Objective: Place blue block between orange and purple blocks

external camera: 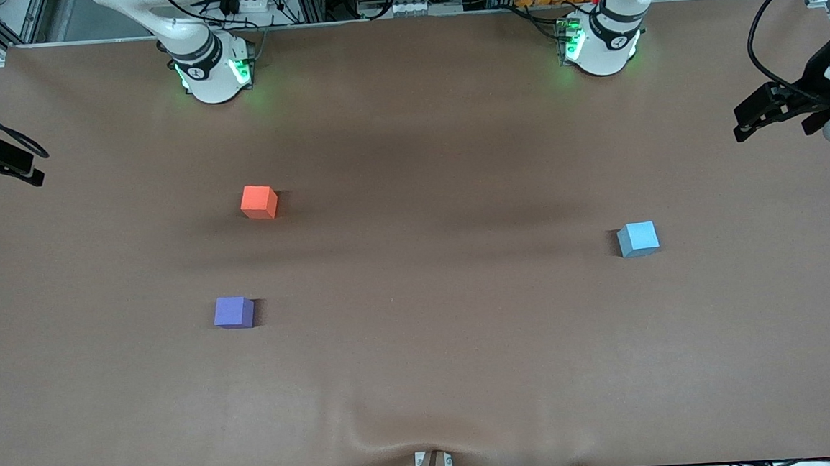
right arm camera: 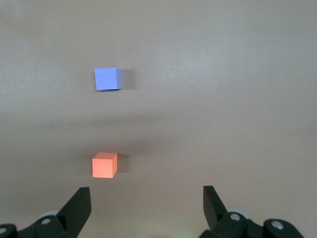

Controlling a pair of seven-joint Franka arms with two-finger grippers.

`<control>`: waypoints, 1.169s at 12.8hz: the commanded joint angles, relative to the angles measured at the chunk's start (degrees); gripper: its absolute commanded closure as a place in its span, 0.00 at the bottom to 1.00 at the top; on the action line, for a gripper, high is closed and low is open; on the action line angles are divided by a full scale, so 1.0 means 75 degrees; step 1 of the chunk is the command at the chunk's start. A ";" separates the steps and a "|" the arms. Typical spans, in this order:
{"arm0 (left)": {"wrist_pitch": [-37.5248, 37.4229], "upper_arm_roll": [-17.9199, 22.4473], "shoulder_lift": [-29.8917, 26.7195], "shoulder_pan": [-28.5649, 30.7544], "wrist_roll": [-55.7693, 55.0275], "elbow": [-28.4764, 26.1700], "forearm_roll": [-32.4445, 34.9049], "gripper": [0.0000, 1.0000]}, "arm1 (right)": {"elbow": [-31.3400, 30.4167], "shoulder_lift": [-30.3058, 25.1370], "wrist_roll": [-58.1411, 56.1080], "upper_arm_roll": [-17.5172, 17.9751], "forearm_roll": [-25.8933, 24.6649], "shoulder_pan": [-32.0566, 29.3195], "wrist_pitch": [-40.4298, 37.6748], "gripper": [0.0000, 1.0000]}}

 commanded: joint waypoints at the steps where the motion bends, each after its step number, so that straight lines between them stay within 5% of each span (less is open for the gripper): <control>1: -0.0207 -0.0006 0.0054 0.0059 0.0116 0.0199 -0.0094 0.00 | 0.0166 0.0084 0.0028 0.0052 -0.0040 -0.0027 -0.0061 0.00; 15: -0.0196 0.0018 0.0125 0.0177 -0.0013 0.0140 -0.0035 0.00 | 0.0166 0.0095 0.0005 0.0052 -0.0040 -0.0027 -0.0120 0.00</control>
